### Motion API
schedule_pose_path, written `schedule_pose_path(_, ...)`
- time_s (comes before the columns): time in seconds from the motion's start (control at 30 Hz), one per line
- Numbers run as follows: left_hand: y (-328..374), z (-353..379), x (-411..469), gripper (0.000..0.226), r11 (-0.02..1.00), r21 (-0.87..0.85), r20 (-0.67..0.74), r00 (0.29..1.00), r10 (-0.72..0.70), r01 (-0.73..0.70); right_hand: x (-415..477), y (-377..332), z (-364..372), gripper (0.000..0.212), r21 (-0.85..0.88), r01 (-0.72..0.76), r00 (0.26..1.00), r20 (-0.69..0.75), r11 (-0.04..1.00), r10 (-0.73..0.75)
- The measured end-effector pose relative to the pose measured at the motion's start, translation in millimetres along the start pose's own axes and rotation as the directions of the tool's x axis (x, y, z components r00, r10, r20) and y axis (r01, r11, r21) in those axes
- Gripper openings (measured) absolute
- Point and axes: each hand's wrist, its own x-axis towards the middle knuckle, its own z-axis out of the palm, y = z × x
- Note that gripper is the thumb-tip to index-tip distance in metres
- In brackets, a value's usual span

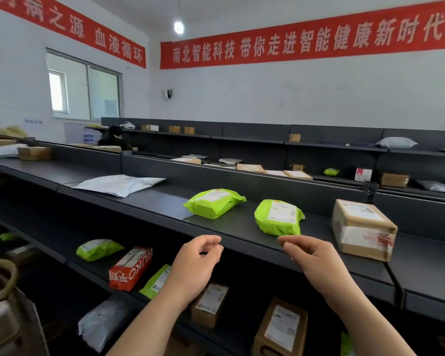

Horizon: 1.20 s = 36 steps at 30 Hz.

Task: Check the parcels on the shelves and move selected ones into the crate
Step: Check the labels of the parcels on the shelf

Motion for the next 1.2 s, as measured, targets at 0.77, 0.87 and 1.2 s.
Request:
schedule_pose_path(0.77,-62.4,-55.4,173.4,0.019,0.998,0.030,-0.172,0.984,0.051,-0.046,179.4,13.9,123.6,0.018,0.056,0.110,0.989,0.090,0.992,-0.115)
schedule_pose_path(0.87,-70.3,-65.5,193.0,0.016,0.997,0.011,-0.126,0.989,0.076,-0.075,184.5,12.8,137.4,0.018,0.034,0.095,0.994,0.044,0.995,-0.096)
schedule_pose_path(1.2,-103.0,-133.7,255.1,0.020,0.990,-0.025,0.059,0.988,0.141,-0.140,190.8,-14.4,207.9,0.021,-0.044,-0.025,0.992,-0.124,0.999,0.019)
